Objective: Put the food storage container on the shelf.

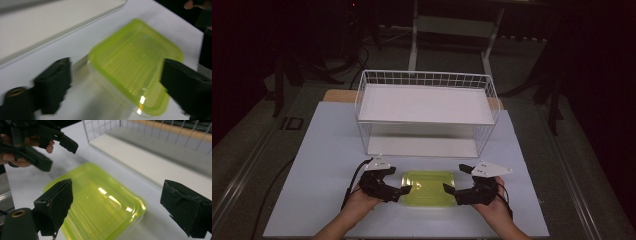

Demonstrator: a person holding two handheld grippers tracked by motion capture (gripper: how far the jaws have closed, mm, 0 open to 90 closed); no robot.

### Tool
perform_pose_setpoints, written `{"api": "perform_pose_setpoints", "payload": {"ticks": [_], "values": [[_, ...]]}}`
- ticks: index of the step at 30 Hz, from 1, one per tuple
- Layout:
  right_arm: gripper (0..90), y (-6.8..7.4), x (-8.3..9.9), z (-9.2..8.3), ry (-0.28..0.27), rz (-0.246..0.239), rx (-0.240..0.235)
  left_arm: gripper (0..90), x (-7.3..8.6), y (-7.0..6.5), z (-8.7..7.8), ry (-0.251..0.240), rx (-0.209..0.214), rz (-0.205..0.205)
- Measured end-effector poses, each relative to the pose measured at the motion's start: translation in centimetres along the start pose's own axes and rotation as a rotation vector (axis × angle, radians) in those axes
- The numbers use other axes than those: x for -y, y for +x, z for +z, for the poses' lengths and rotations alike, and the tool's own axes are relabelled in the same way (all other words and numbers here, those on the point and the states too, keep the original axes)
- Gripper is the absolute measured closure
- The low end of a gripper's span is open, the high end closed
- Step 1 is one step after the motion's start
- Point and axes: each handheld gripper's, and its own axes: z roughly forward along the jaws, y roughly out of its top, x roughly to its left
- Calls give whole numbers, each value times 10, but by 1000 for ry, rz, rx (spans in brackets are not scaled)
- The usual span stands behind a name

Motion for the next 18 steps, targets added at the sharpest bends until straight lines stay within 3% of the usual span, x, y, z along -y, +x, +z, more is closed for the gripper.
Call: {"api": "perform_pose_setpoints", "payload": {"ticks": [4,7,9,13,18], "values": [[148,-4,10,12,56,15,40,156,5,3,6,45,-27,-46],[224,-8,15,16,104,27,70,239,8,3,9,64,-29,-70],[270,-11,18,17,119,51,73,359,10,2,11,69,-34,-78],[343,-16,21,19,150,72,89,505,13,2,11,60,9,-113],[426,-18,22,24,182,81,101,574,13,1,13,70,23,-148]]}}
